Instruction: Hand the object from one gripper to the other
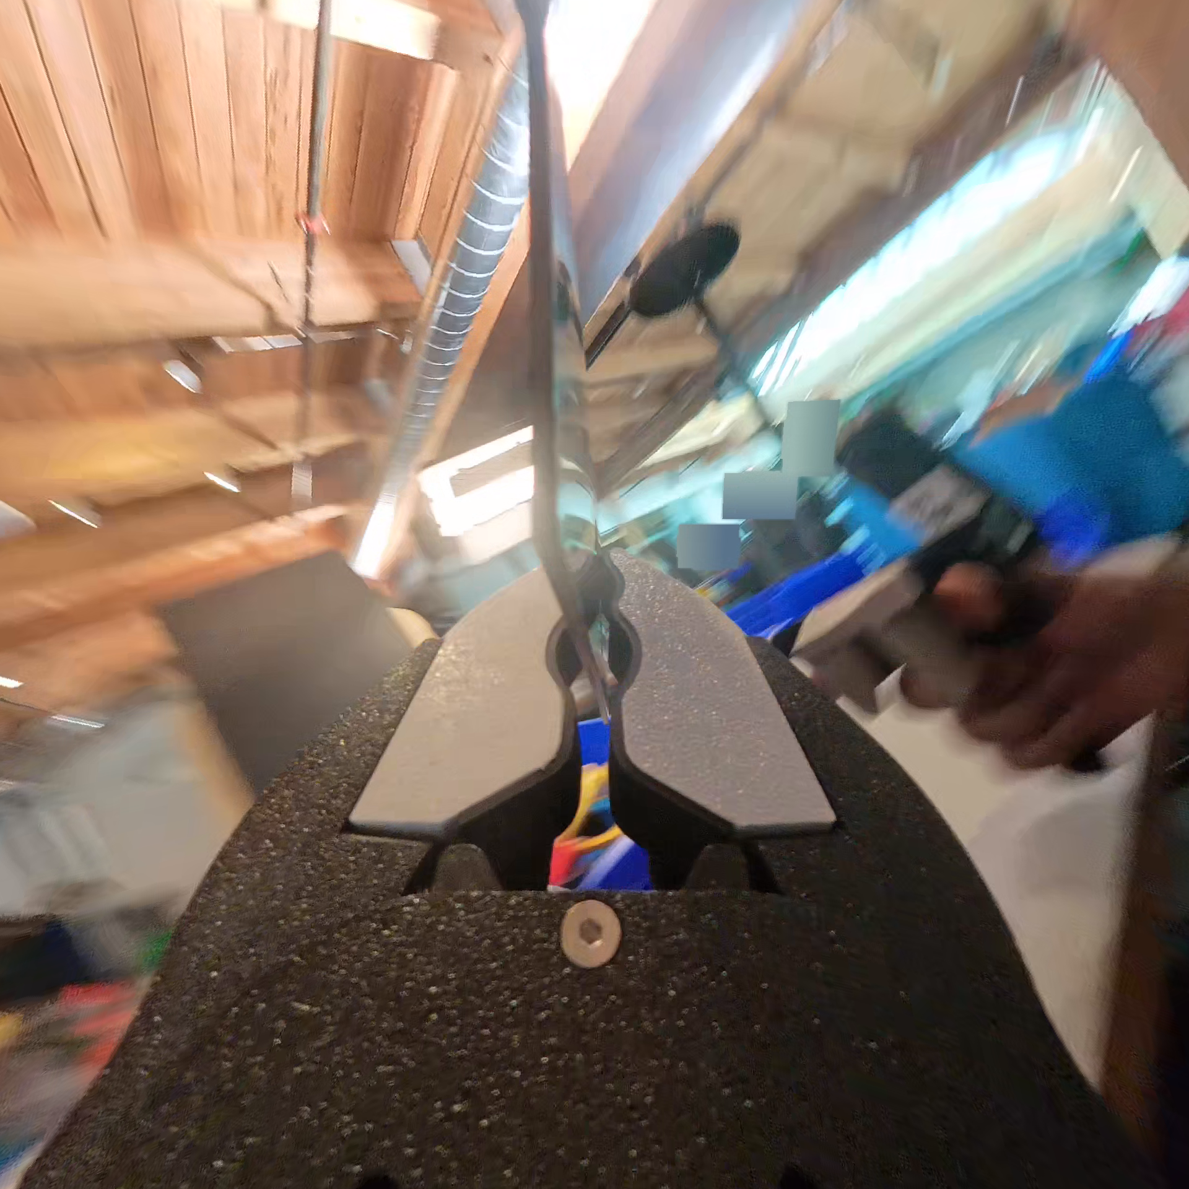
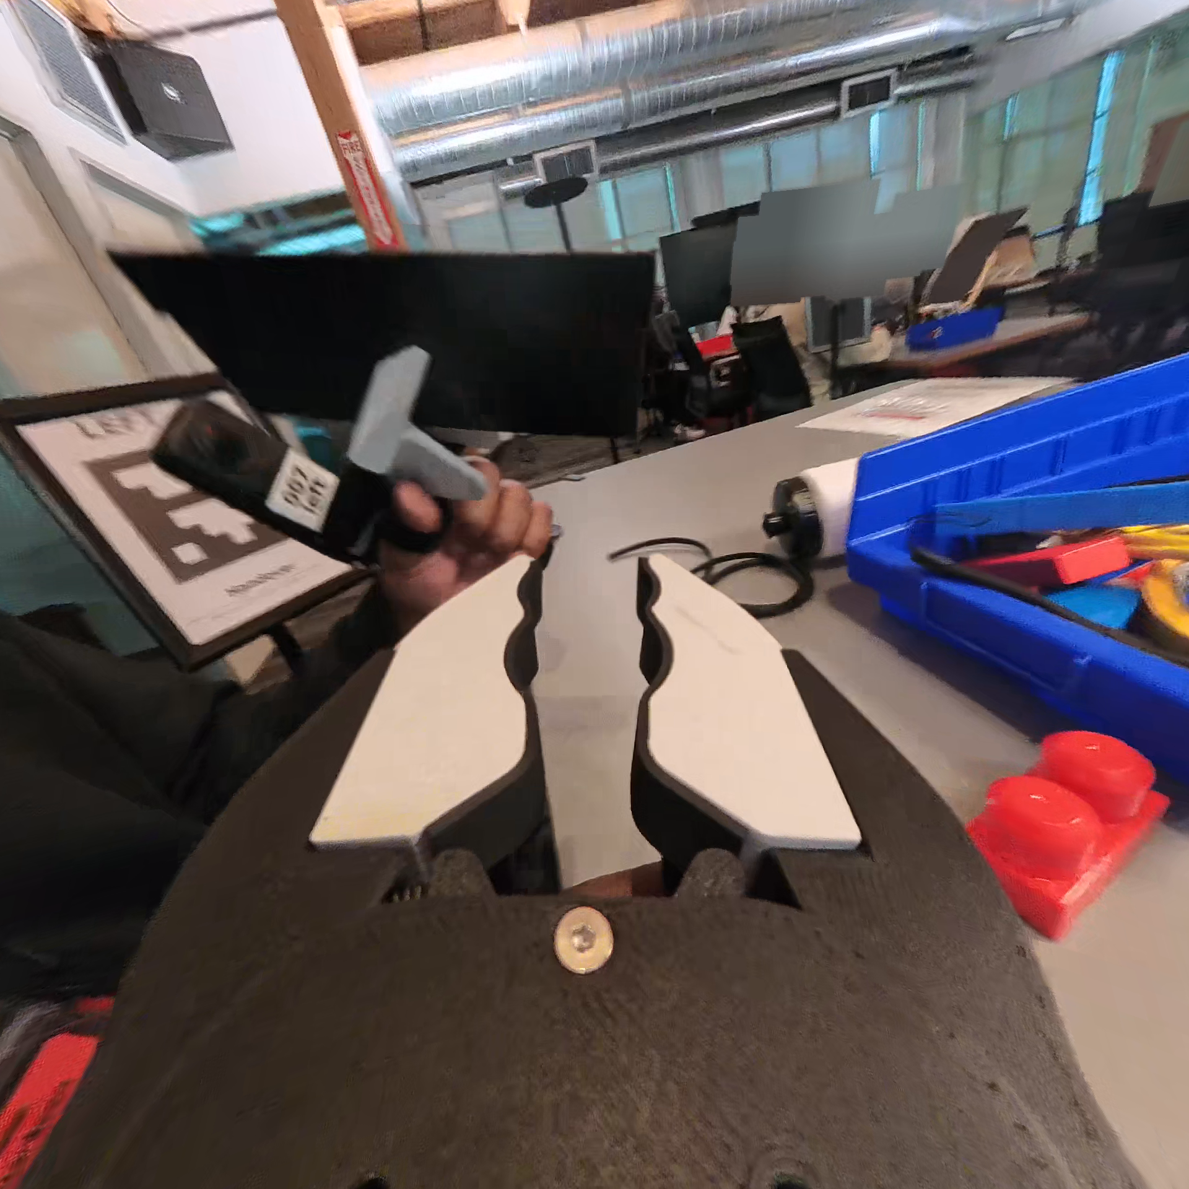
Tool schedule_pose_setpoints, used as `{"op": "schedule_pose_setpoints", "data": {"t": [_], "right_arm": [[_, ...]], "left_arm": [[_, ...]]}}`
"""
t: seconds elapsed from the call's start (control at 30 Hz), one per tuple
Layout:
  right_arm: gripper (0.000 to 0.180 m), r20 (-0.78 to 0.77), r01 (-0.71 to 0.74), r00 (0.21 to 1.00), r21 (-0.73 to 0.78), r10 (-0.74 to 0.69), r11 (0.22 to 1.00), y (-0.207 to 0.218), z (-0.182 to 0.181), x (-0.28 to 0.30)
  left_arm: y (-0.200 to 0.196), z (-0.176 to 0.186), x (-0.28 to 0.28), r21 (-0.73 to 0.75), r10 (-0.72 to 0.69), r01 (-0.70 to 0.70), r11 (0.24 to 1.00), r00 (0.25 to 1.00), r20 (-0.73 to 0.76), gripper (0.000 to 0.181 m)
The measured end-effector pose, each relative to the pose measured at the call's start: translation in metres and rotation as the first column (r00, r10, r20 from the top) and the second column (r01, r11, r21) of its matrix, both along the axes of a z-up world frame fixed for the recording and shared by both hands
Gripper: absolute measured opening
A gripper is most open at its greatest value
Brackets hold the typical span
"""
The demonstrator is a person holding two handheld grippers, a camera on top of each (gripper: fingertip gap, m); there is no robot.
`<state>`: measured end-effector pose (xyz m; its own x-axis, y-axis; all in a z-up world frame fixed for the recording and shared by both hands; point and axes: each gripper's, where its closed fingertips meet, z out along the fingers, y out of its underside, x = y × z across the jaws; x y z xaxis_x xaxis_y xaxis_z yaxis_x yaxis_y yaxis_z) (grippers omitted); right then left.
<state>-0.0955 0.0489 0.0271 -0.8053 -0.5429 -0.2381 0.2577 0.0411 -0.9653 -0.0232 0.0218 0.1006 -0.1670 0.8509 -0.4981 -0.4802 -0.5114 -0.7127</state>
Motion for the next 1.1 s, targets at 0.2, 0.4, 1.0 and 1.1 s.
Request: {"op": "schedule_pose_setpoints", "data": {"t": [0.2,0.4,1.0,1.1], "right_arm": [[0.030,0.195,-0.258,0.949,0.018,0.250,0.966,0.020,0.023,0.036],[0.047,0.222,-0.257,0.946,0.077,0.235,0.963,0.023,0.031,0.046],[0.000,0.172,-0.025,0.985,0.130,0.003,0.991,0.012,0.018,-0.007],[0.000,0.035,0.020,0.999,0.059,-0.022,0.998,0.020,0.024,-0.013]], "left_arm": [[-0.006,-0.022,-0.005,-0.579,0.492,-0.475,0.662,0.859,-0.142,0.002],[0.014,-0.039,-0.024,-0.674,0.485,-0.450,0.585,0.861,-0.154,0.002],[-0.001,-0.075,-0.047,-0.546,0.379,-0.255,0.798,0.917,0.126,0.055],[-0.006,-0.085,-0.040,-0.258,0.117,-0.018,0.966,0.920,0.374,0.053]]}}
